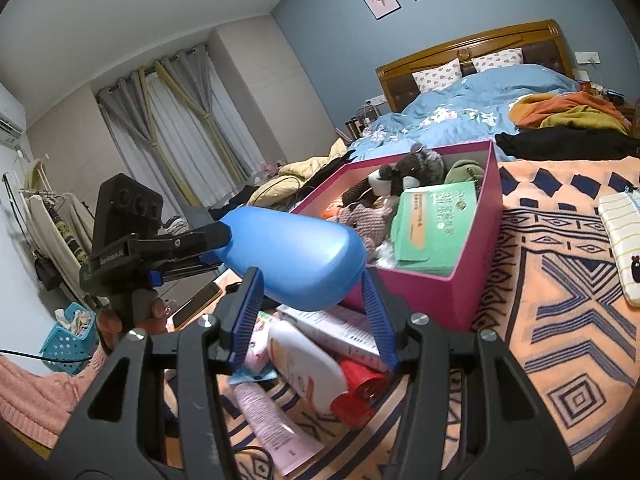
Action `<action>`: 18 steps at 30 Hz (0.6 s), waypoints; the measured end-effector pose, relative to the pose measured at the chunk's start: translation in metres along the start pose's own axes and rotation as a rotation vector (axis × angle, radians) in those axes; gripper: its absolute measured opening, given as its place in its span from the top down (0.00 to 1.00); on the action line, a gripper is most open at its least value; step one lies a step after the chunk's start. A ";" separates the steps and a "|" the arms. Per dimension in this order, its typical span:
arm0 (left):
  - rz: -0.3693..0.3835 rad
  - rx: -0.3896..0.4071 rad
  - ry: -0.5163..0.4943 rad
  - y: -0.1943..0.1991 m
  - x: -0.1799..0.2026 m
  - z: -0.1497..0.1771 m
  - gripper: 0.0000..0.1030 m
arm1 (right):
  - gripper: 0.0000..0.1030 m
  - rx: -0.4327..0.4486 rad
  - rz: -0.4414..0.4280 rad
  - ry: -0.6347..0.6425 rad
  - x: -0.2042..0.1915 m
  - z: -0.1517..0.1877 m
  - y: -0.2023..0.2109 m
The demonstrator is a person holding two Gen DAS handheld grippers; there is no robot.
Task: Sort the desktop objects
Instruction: 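Carry the blue case with both grippers over the magenta box and lower it in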
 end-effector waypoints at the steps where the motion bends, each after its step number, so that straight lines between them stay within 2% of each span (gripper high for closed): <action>1: 0.000 -0.003 0.000 -0.002 -0.001 -0.001 0.41 | 0.48 0.000 0.005 -0.001 0.002 -0.002 -0.001; 18: -0.022 -0.042 0.000 -0.044 -0.018 -0.023 0.41 | 0.48 -0.001 0.053 -0.033 0.040 -0.024 -0.021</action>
Point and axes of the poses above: each gripper's, at about its wrist camera, not at the fingertips, and y roughly against the way its jaws point, x to its right, z to its underside, the point moved 4 cm from there along -y, roughly the way its jaws point, and after that the axes turned 11 degrees about z, right-handed, at the moved point
